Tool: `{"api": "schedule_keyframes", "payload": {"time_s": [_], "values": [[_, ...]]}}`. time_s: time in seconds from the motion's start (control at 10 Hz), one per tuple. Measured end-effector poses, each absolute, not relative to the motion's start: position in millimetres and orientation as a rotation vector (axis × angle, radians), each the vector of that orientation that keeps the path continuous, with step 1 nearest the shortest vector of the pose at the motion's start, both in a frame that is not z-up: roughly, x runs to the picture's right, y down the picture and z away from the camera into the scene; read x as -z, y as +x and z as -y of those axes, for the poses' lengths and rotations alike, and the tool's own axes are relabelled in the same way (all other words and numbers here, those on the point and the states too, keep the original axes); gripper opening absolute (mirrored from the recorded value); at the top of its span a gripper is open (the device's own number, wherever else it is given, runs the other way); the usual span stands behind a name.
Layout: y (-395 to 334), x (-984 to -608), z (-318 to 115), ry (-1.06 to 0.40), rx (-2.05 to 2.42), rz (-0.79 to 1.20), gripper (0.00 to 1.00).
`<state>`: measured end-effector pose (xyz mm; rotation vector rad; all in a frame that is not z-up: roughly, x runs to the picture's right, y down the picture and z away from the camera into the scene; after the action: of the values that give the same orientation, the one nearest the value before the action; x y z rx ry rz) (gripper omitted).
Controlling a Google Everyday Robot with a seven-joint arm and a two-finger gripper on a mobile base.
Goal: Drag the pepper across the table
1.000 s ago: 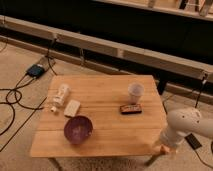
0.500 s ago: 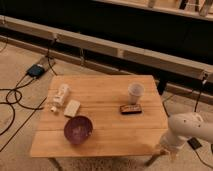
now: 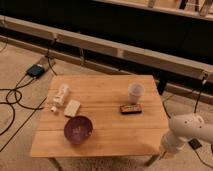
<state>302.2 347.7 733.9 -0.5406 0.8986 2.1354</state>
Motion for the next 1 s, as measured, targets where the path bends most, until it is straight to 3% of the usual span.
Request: {"api": "schedule_keyframes", "payload": {"time_s": [1.0], "values": [[297, -699, -397, -0.593, -2.139, -0.938, 0.0]]}}
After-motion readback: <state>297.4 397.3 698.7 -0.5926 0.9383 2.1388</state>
